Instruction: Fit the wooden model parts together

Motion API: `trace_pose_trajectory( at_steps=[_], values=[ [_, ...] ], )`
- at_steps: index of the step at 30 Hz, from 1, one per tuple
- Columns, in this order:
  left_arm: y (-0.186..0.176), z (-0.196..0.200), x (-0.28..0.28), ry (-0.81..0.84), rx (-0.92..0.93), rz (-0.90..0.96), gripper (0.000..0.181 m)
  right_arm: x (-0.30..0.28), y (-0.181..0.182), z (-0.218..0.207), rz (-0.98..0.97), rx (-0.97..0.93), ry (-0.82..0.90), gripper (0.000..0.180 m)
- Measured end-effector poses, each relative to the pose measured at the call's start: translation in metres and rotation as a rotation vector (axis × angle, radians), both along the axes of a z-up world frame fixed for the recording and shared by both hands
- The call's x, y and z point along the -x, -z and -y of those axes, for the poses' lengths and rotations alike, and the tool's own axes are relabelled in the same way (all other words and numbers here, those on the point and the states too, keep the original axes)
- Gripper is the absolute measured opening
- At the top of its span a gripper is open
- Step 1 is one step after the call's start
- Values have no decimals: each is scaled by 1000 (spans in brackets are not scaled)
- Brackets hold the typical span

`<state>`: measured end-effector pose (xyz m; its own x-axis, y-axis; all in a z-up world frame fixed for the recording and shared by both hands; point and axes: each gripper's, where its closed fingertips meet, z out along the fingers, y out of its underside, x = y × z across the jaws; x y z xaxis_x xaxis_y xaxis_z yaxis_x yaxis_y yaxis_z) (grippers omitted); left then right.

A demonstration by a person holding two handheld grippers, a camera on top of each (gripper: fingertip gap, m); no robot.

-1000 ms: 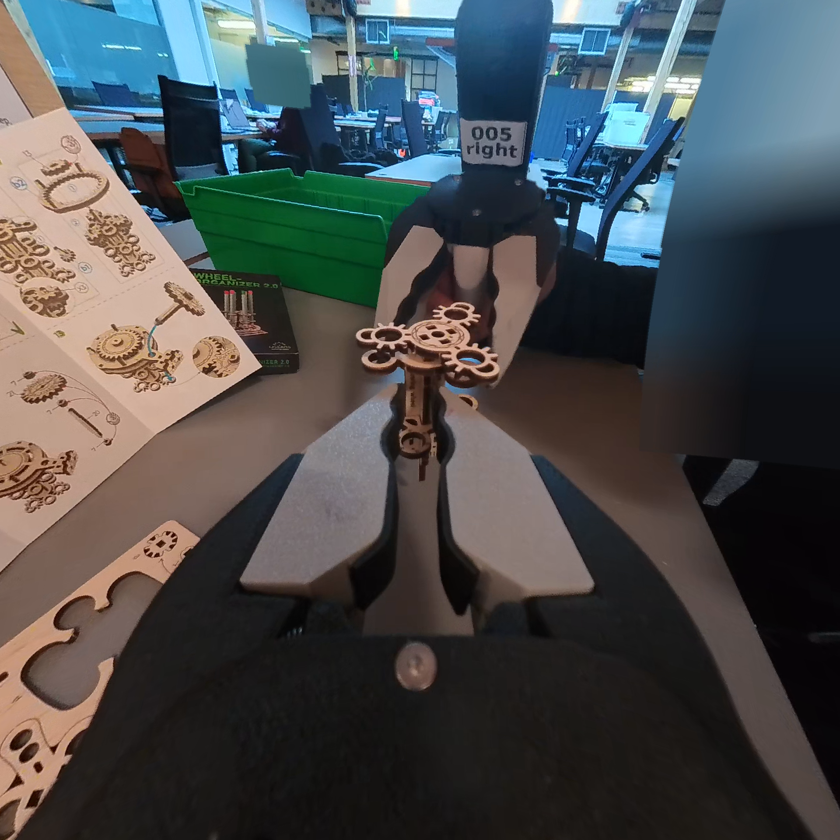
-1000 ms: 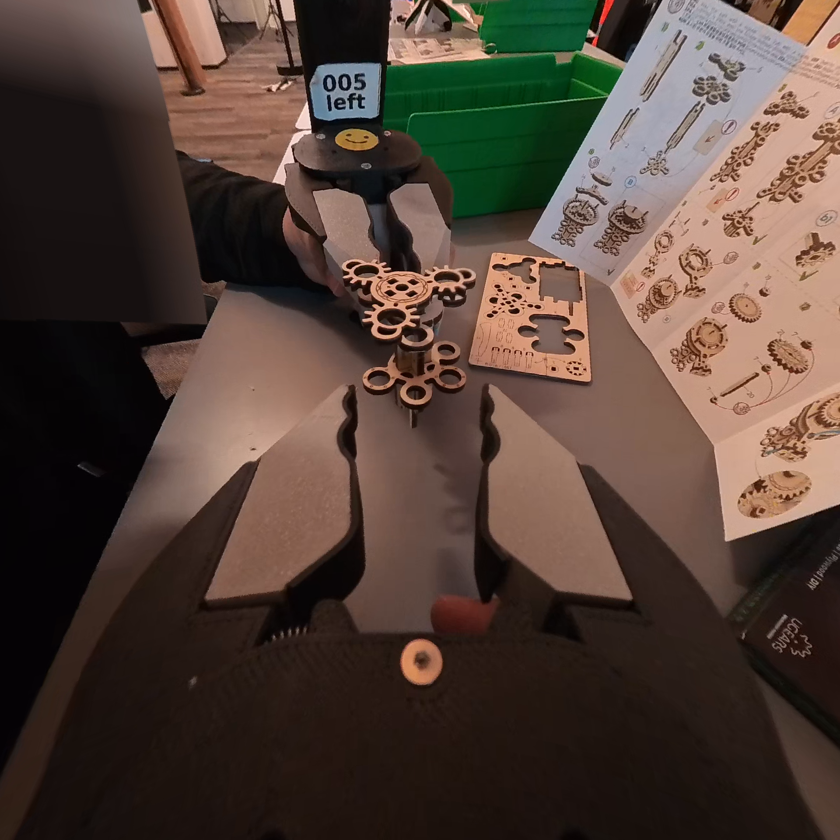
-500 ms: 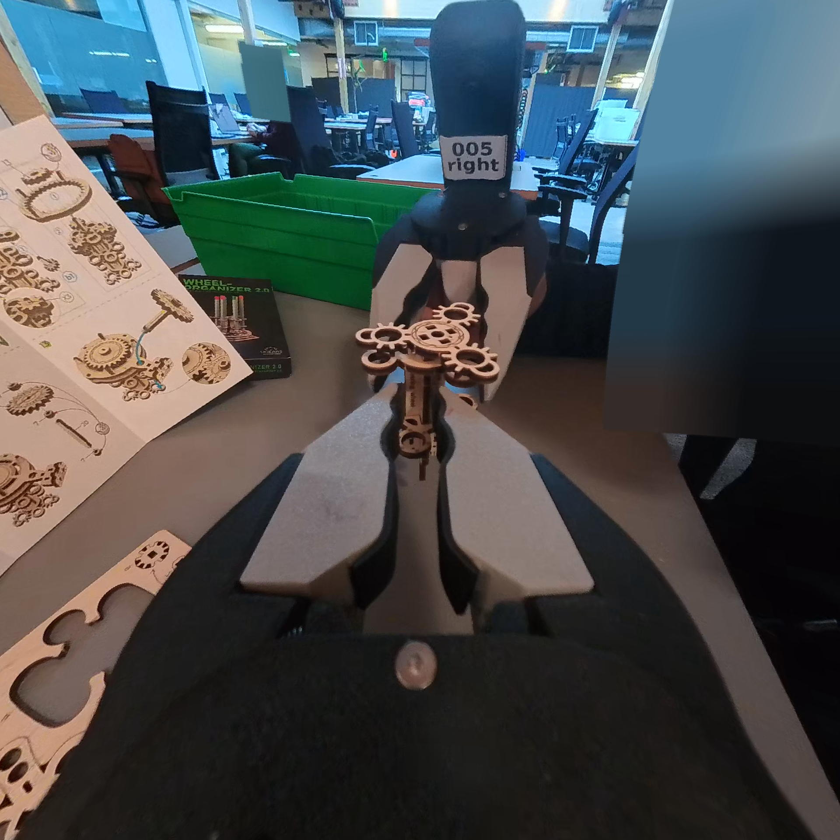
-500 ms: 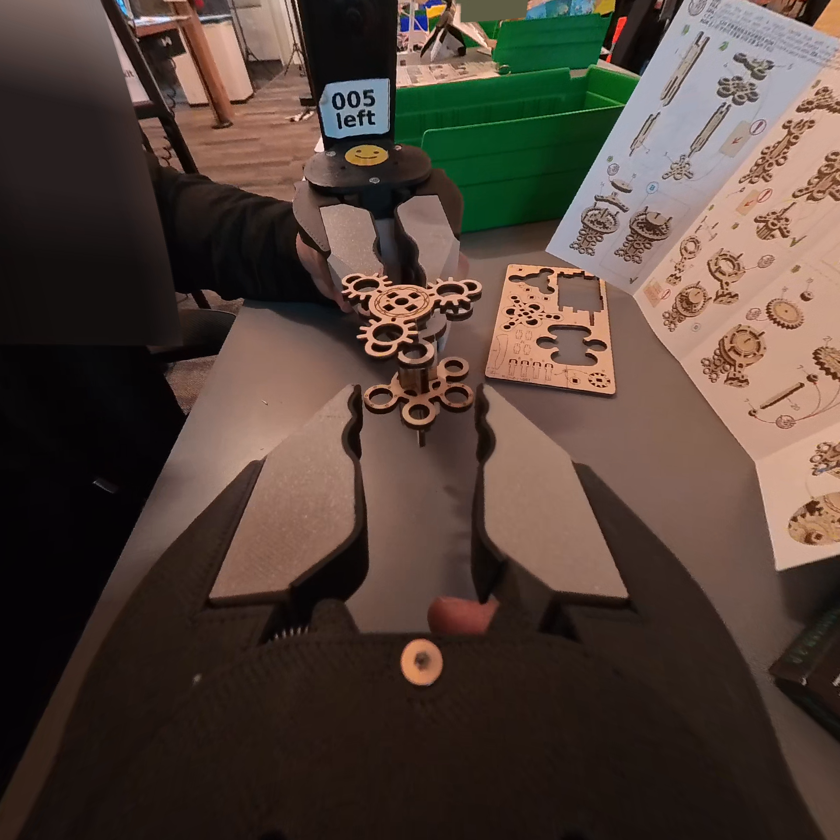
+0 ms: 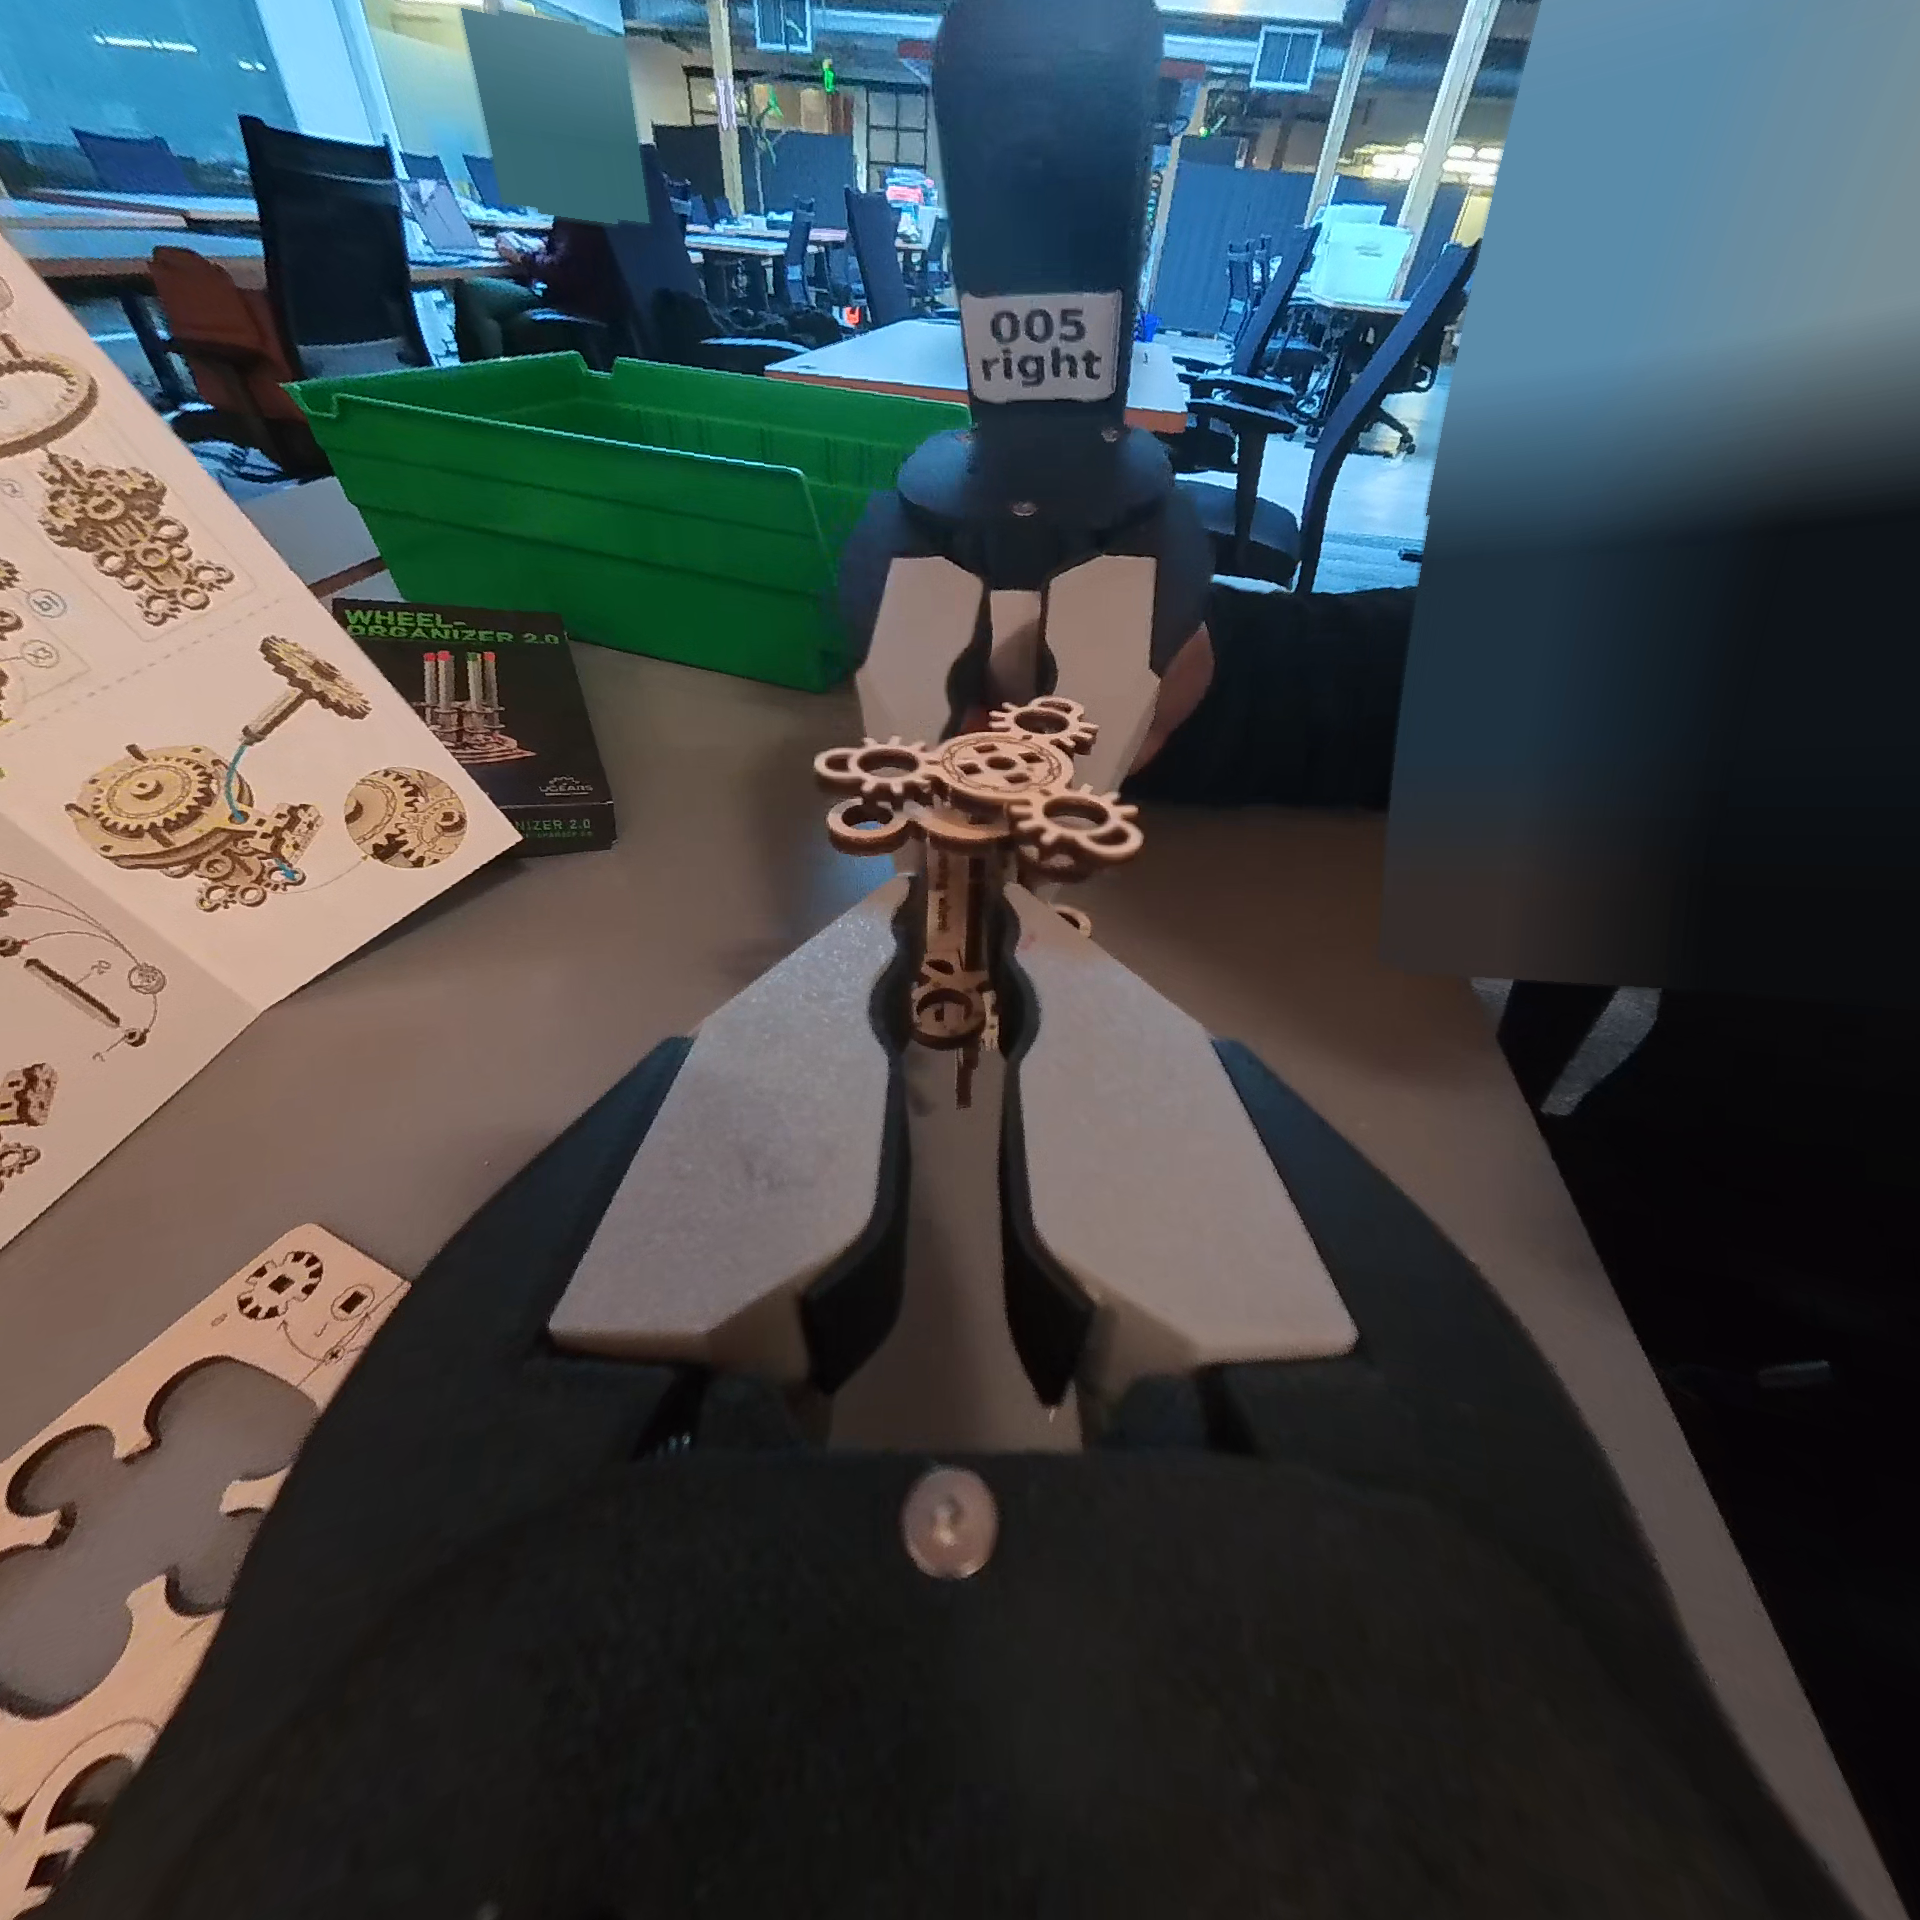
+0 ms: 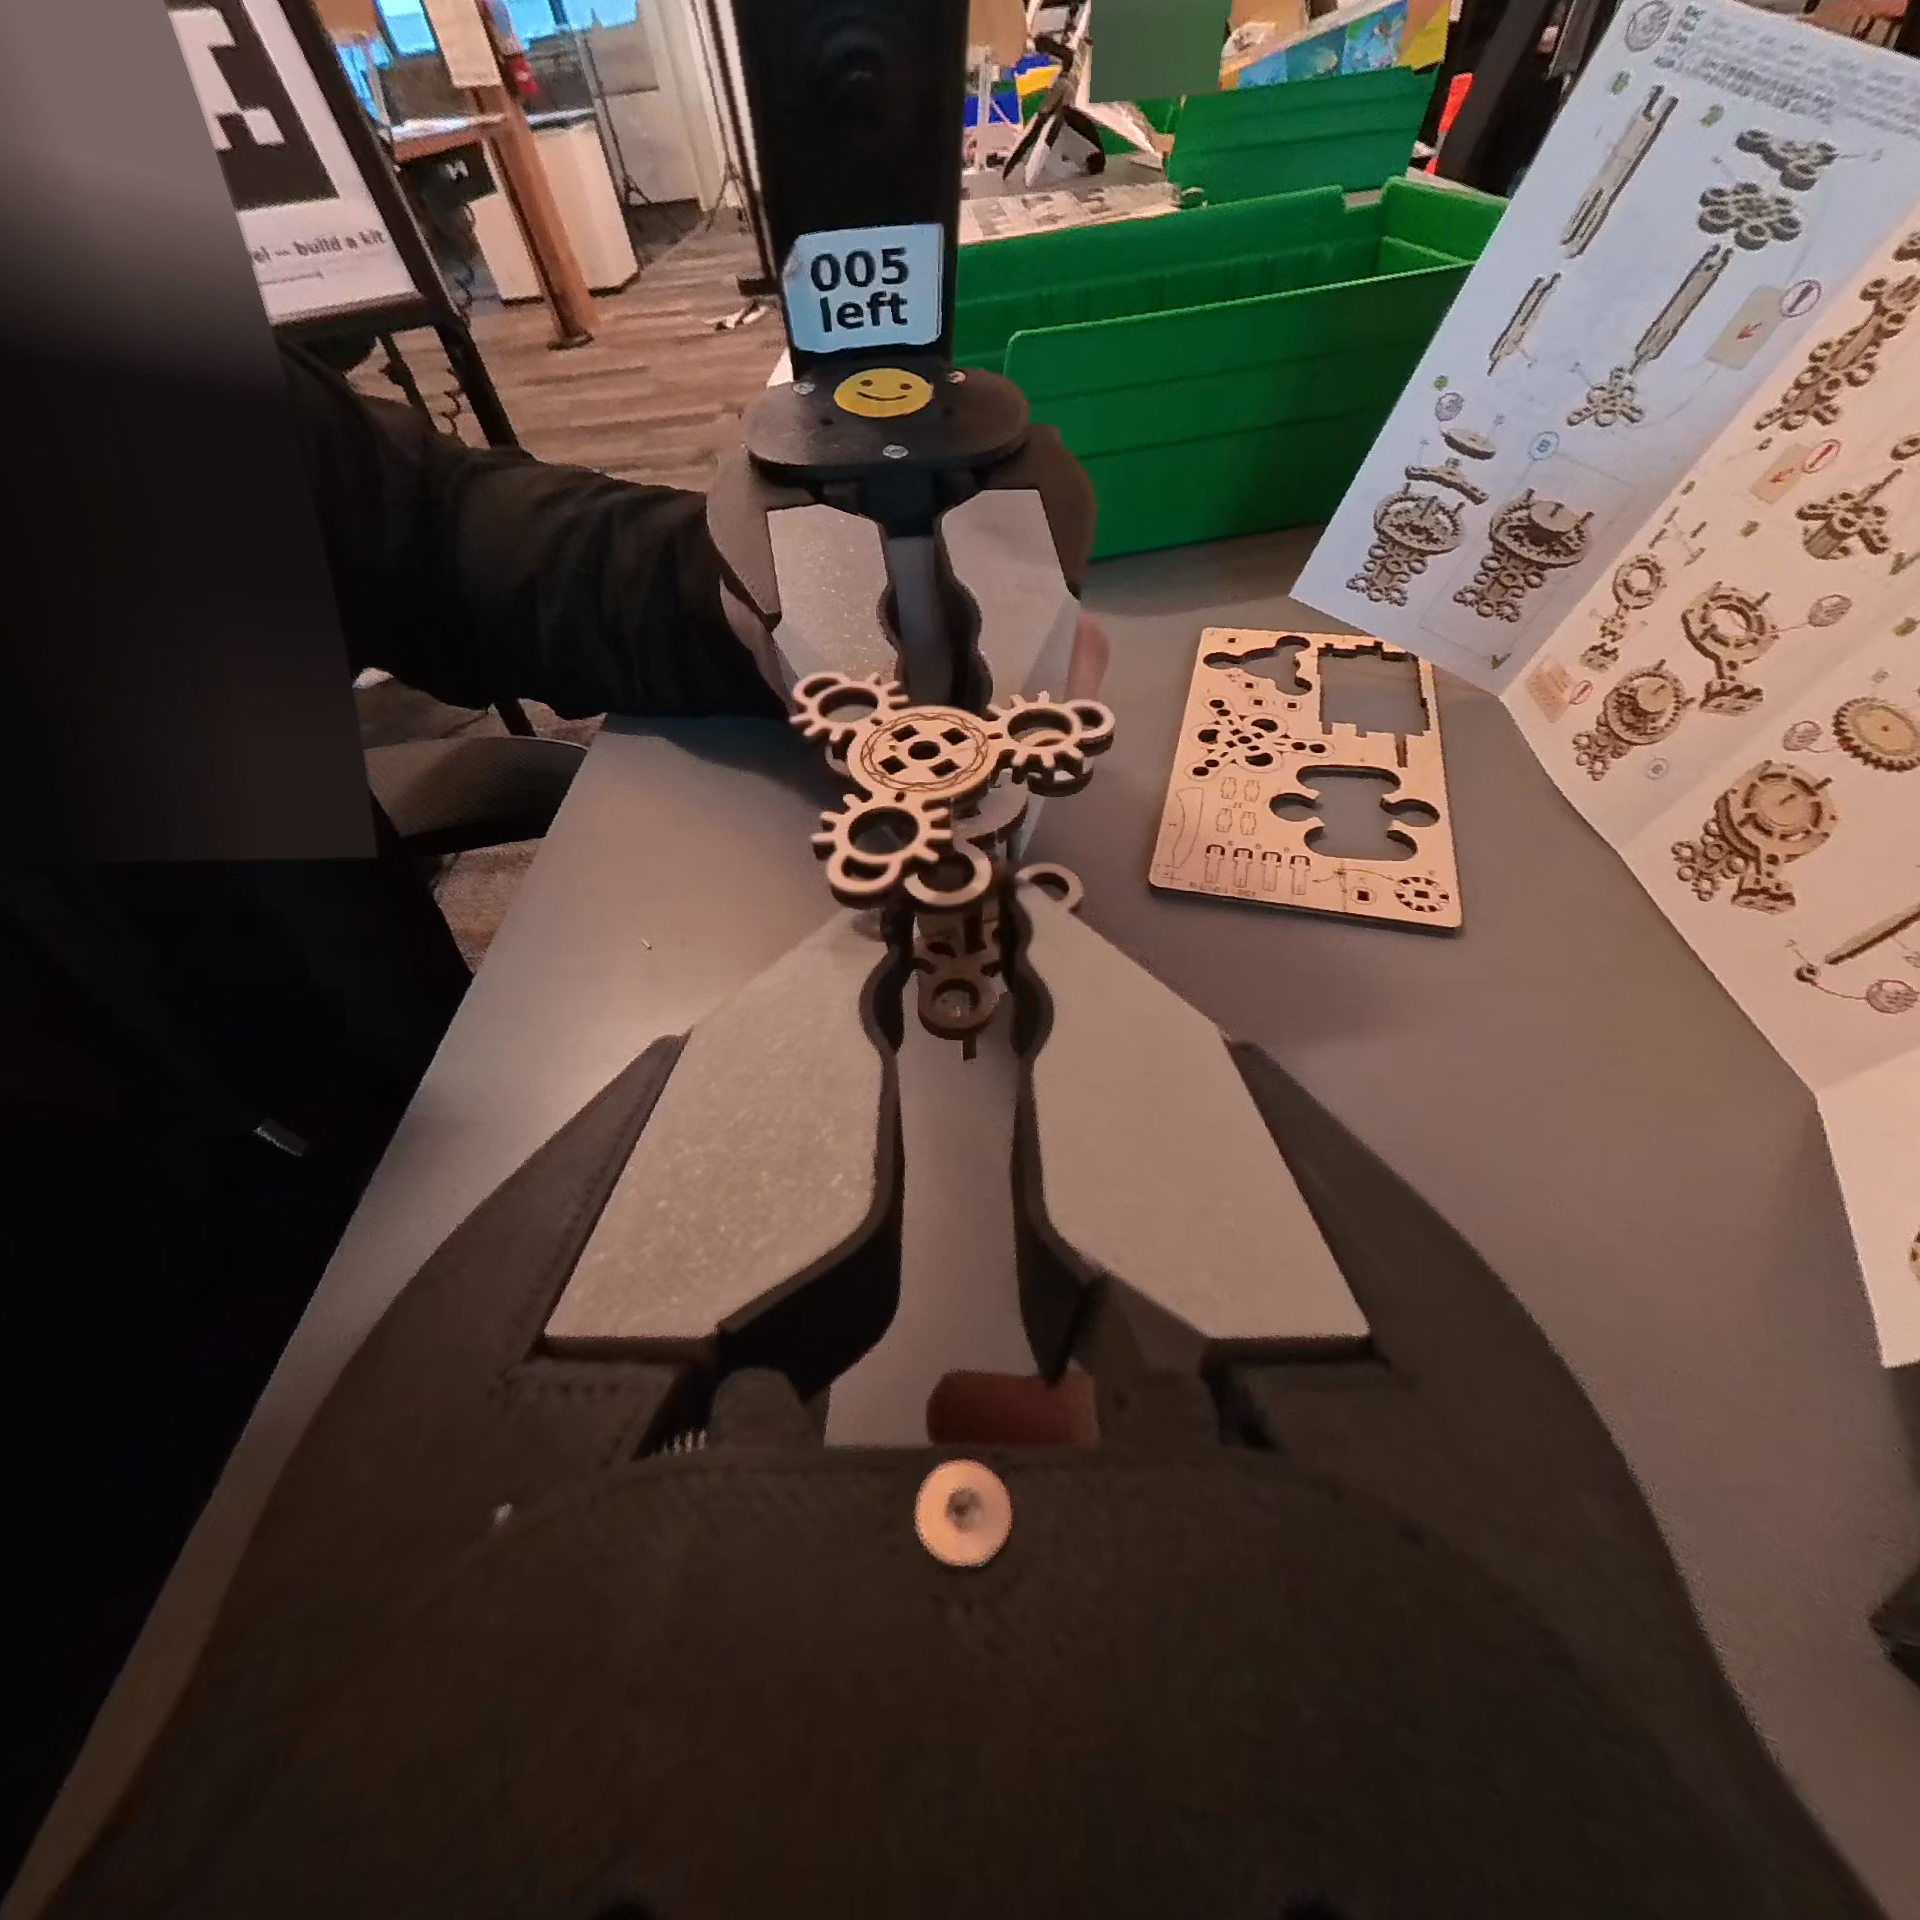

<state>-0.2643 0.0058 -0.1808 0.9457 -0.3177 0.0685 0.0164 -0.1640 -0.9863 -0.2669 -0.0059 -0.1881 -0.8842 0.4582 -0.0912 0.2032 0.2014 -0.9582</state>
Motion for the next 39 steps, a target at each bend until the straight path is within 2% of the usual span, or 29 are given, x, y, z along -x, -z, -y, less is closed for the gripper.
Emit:
trace_pose_trajectory(
  at_steps=[7, 15, 24, 31, 39],
  values=[
    [-1, -1, 1, -12, -6, 0, 8, -1, -3, 0, 31, 51, -17, 16],
    [-2, -1, 1, -15, -12, 22, 8, 0, -4, -1, 16, 34, -1, 9],
    [-1, 0, 3, -12, 3, 33, 9, 1, -5, -4, 20, 46, 1, 9],
    [12, 14, 14, -8, 111, -29, 32, 2, 2, -10, 28, 21, 6, 9],
    [-31, 29, 22, -20, -88, -24, 33, -10, 8, 5, 54, 6, -79, 9]
  ],
)
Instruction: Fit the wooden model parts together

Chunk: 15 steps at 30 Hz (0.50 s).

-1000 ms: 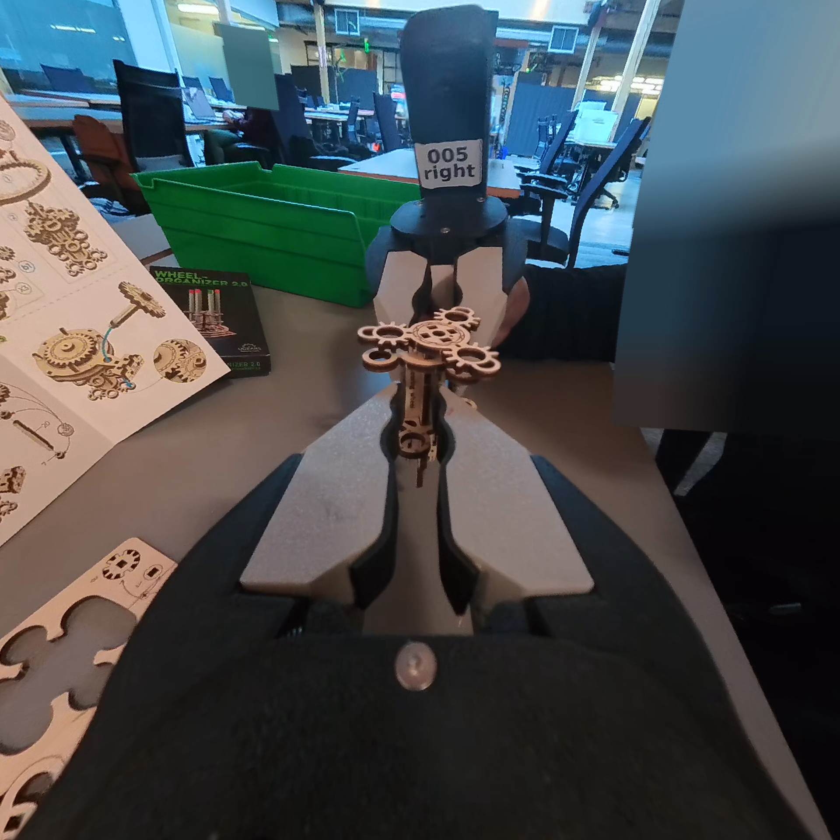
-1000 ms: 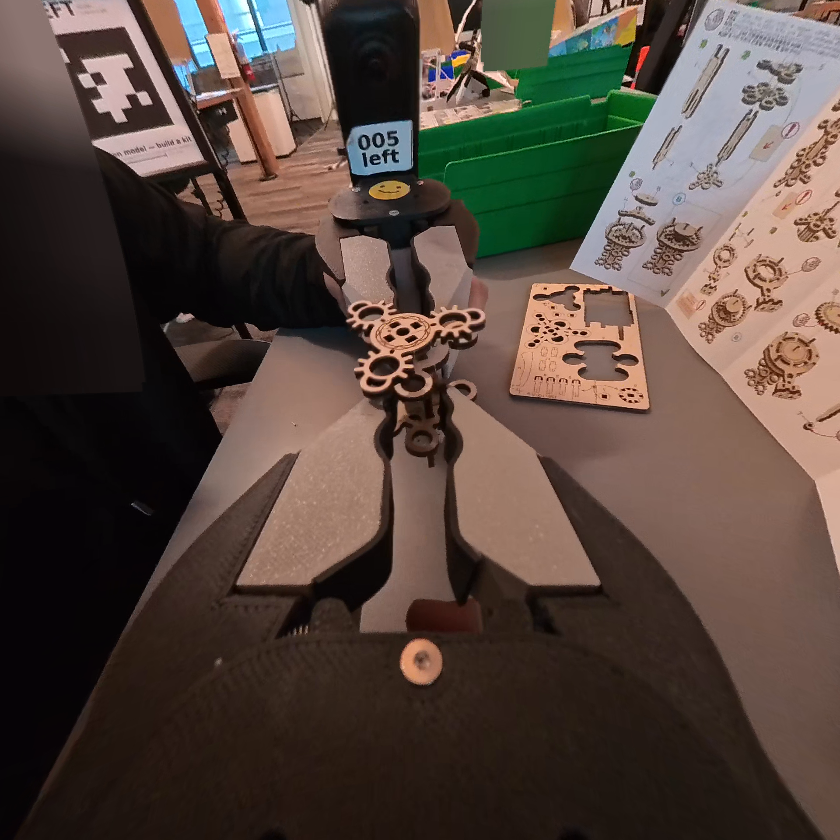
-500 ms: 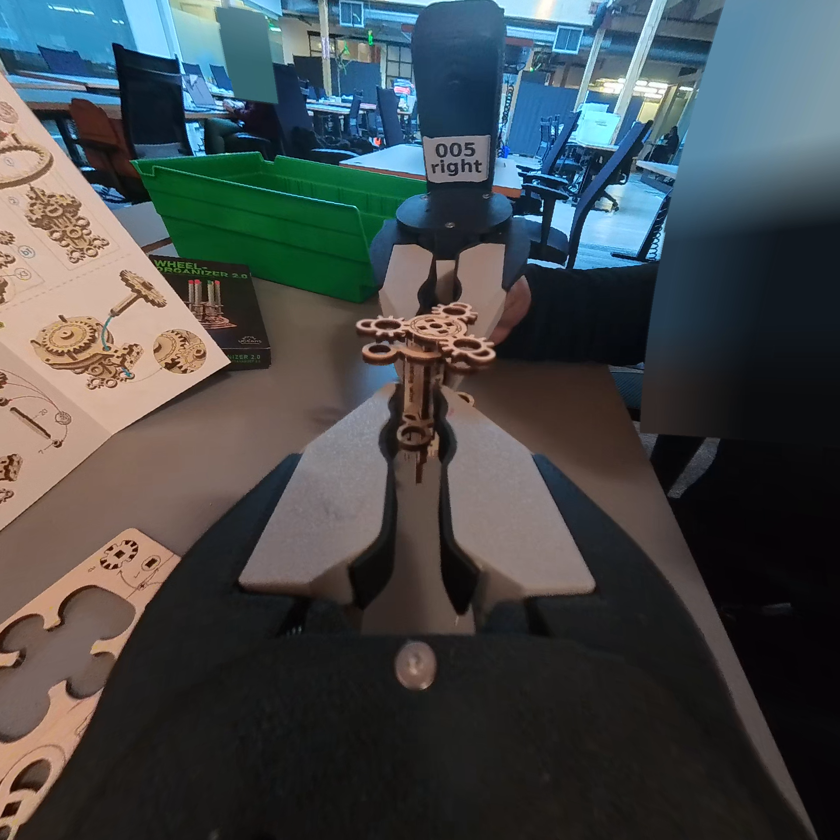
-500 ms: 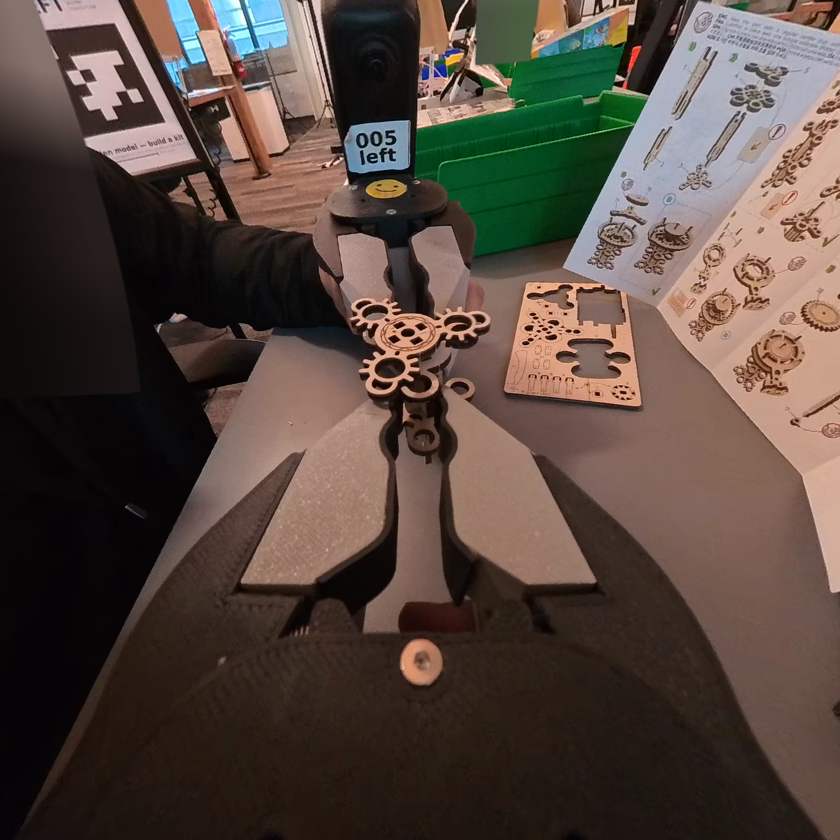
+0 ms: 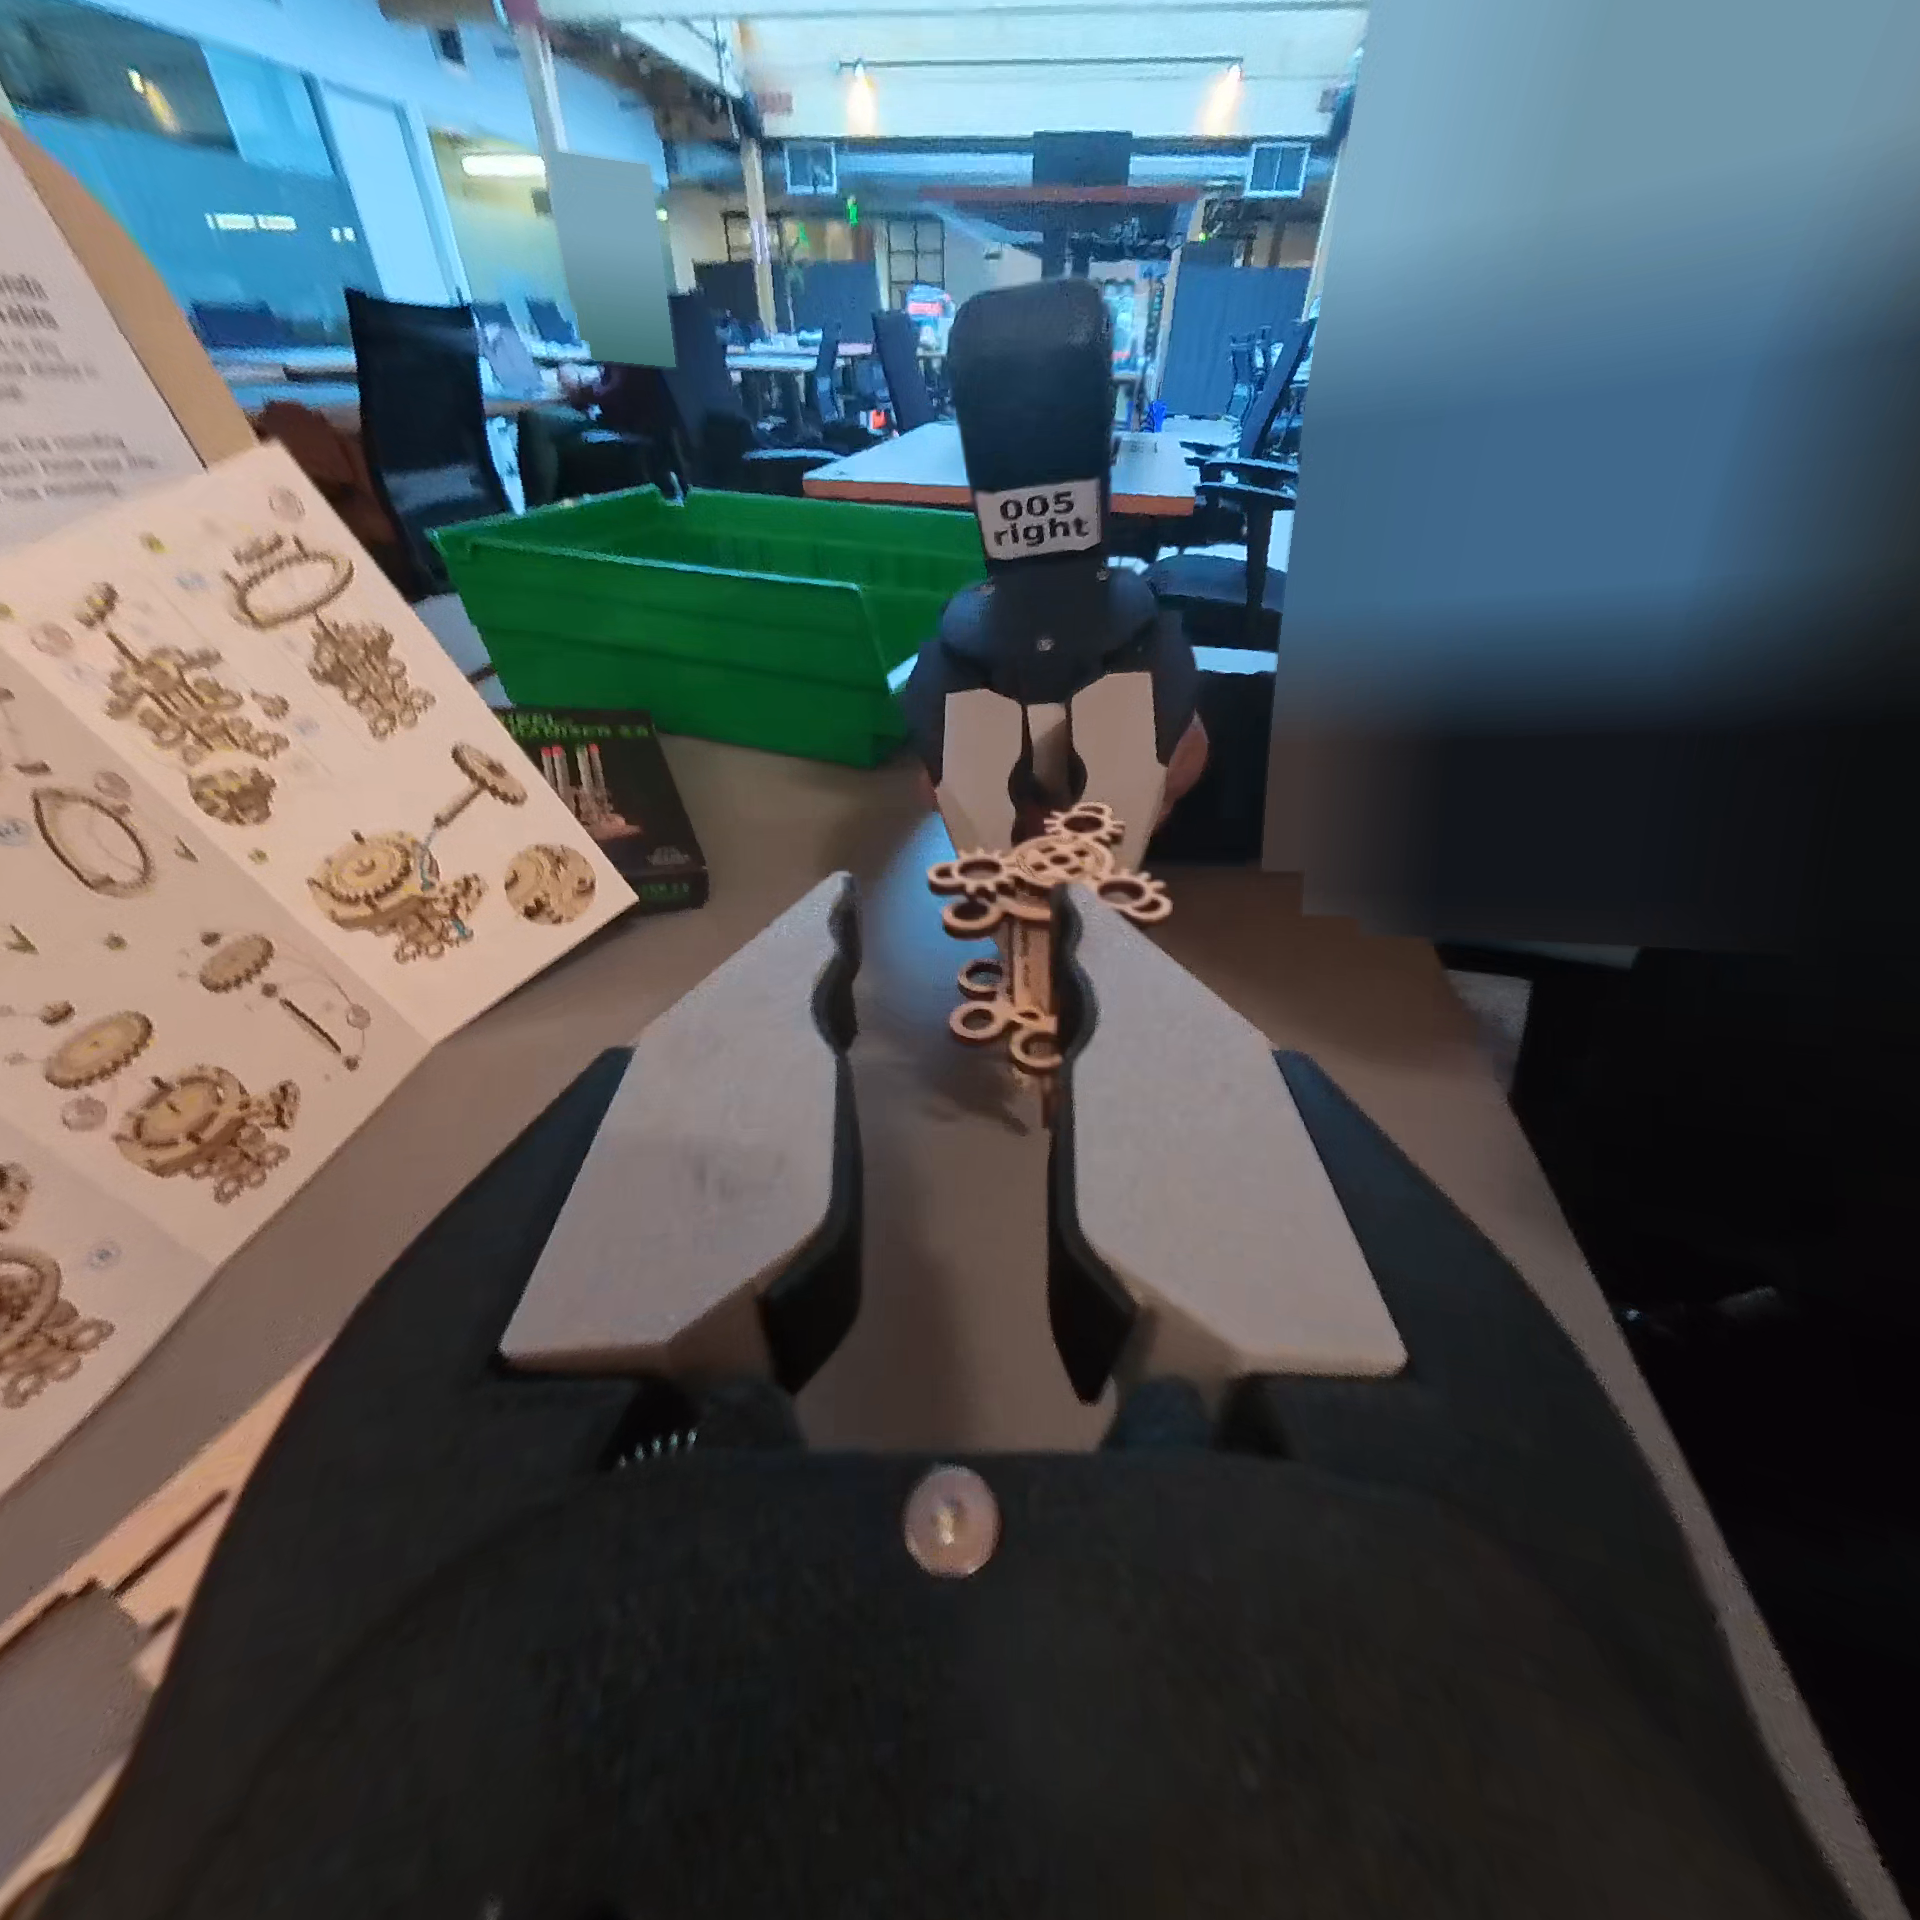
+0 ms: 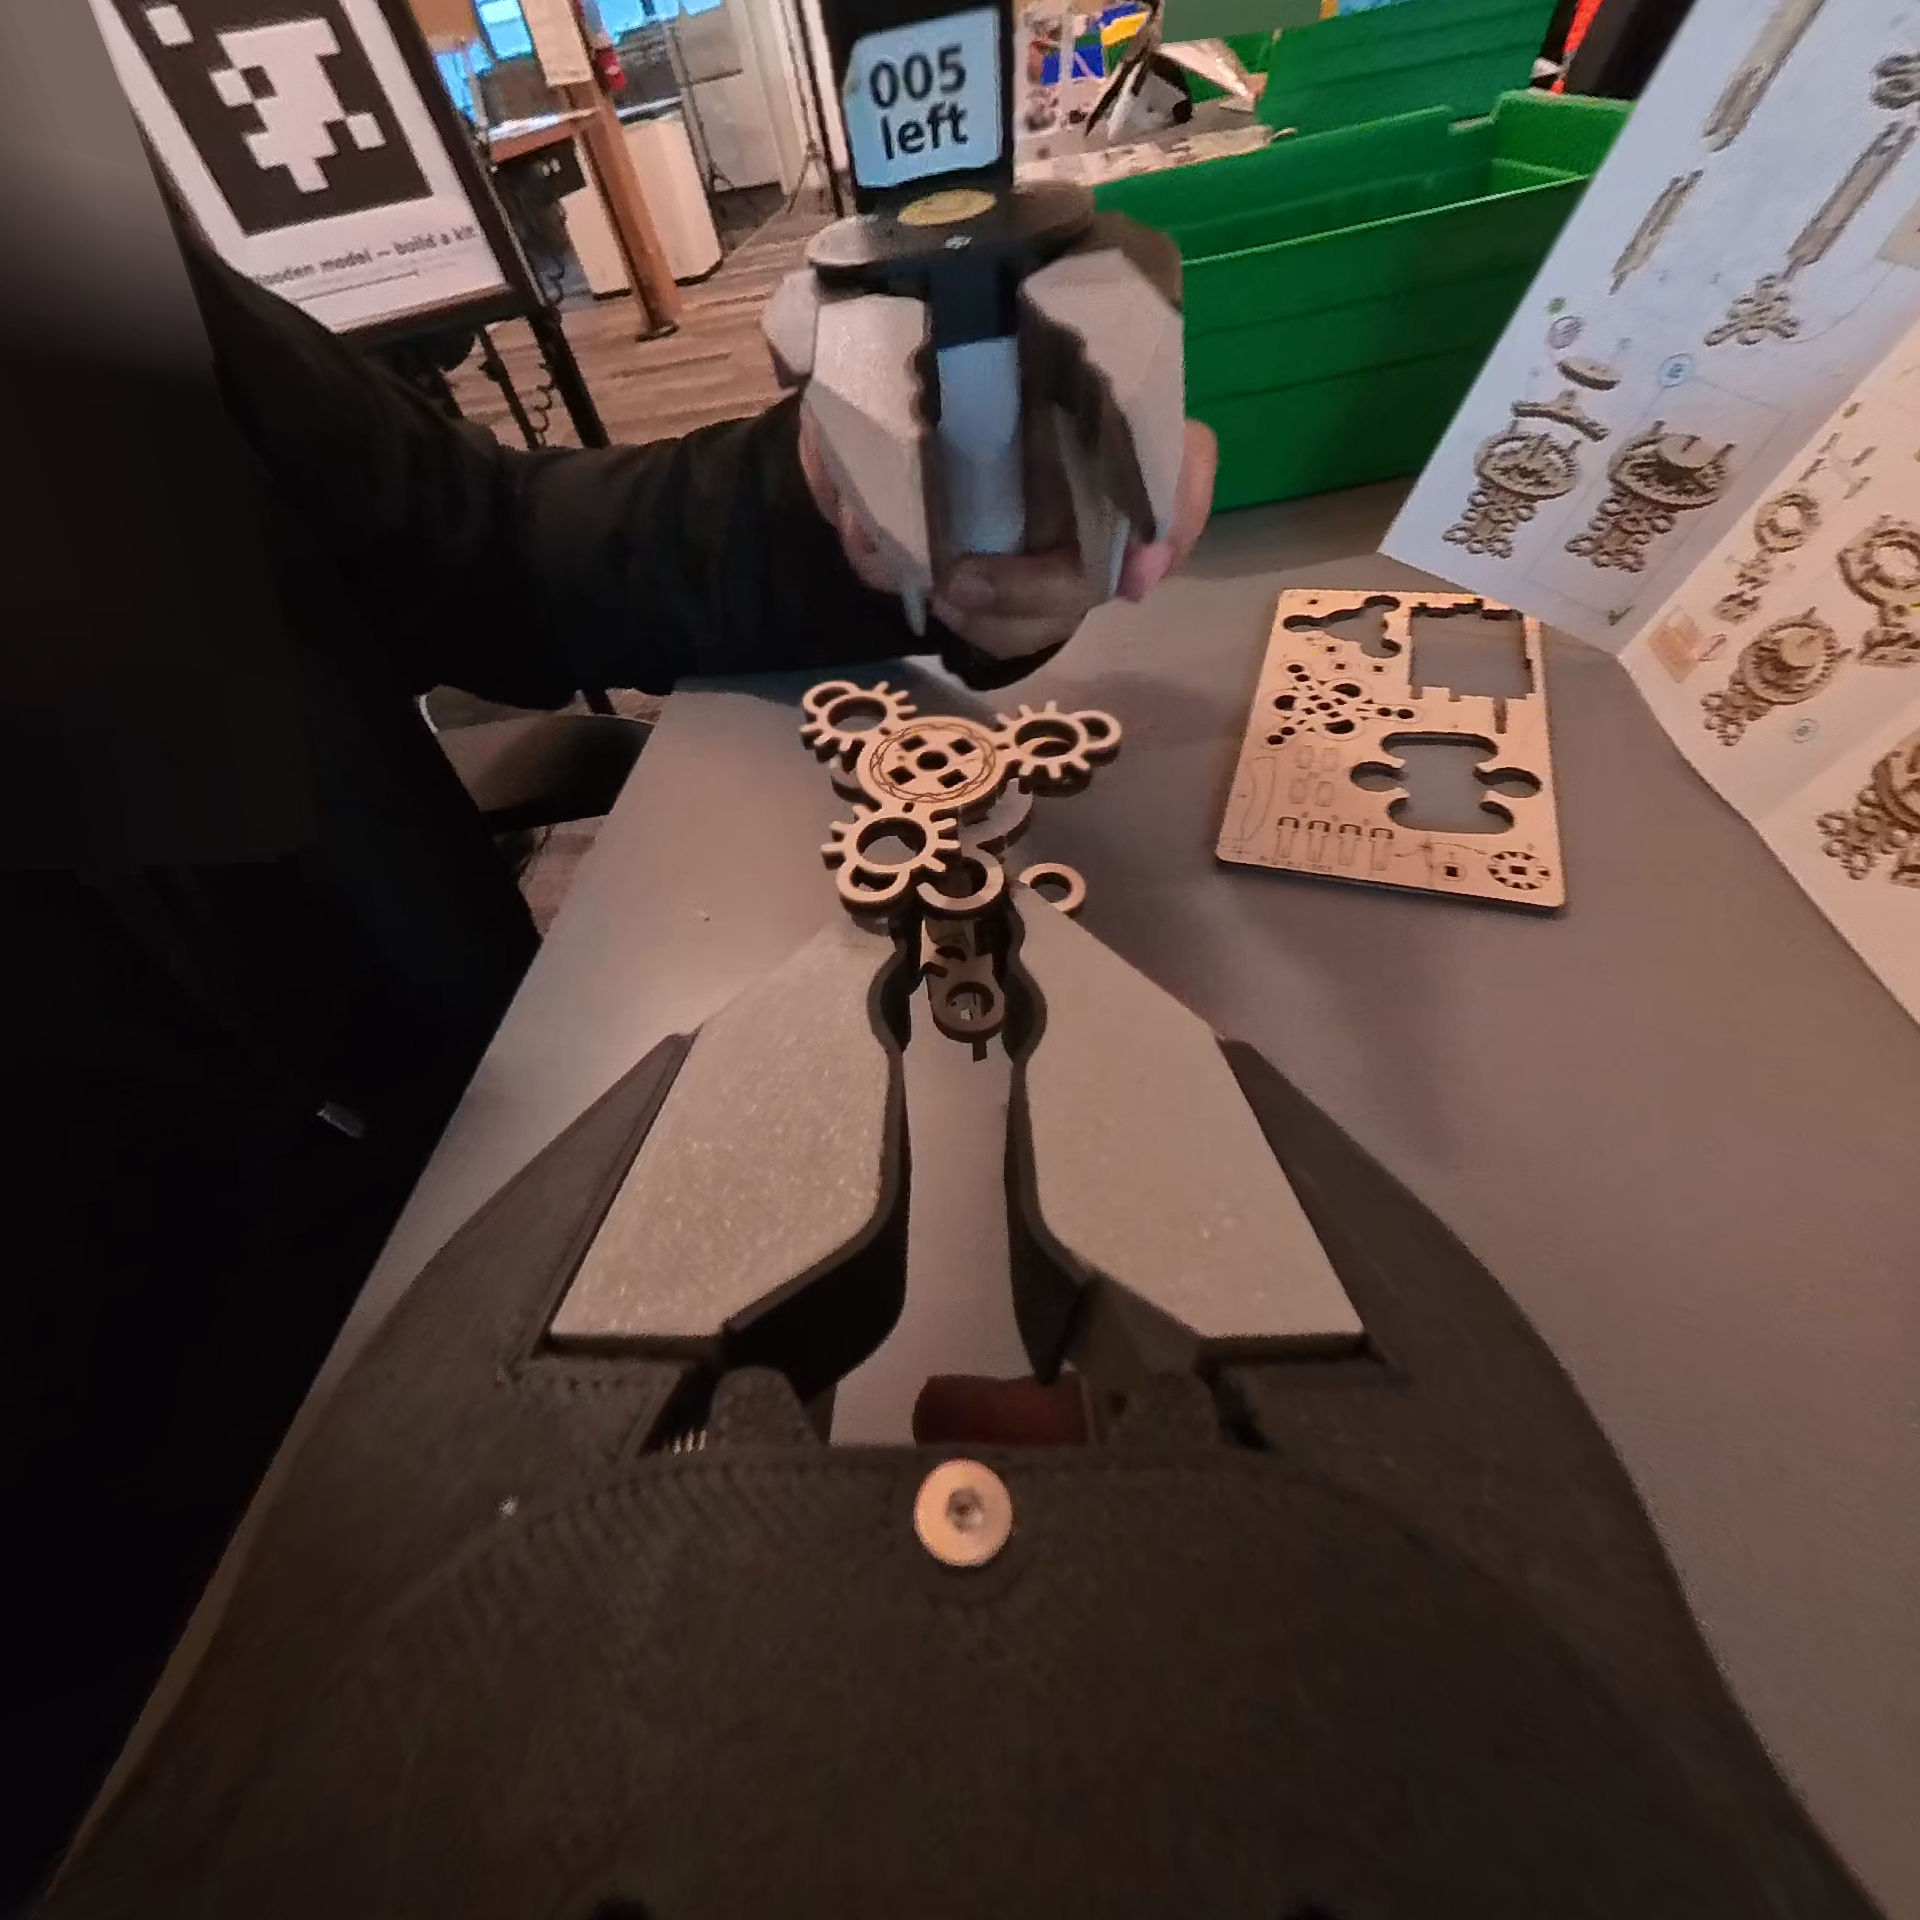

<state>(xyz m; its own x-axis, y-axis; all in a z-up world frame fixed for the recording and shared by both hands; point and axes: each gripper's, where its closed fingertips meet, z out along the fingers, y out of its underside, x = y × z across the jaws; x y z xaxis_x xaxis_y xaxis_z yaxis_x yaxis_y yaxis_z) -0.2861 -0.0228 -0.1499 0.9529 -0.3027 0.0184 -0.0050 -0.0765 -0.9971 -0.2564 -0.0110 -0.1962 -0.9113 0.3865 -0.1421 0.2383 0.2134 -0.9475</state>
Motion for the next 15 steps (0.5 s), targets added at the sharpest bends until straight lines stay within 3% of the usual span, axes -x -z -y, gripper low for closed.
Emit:
trace_pose_trajectory(
  at_steps=[3, 7, 15],
  values=[
    [-11, 4, 2, -24, -57, -67, 29, -7, 2, 6, -17, -14, -41, 9],
    [-28, 2, -6, 39, -71, 2, 22, -9, 5, 9, -25, -25, -58, 9],
    [-9, -4, -35, 165, 85, -136, 28, -15, 9, 16, -50, -58, -91, 9]
  ],
)
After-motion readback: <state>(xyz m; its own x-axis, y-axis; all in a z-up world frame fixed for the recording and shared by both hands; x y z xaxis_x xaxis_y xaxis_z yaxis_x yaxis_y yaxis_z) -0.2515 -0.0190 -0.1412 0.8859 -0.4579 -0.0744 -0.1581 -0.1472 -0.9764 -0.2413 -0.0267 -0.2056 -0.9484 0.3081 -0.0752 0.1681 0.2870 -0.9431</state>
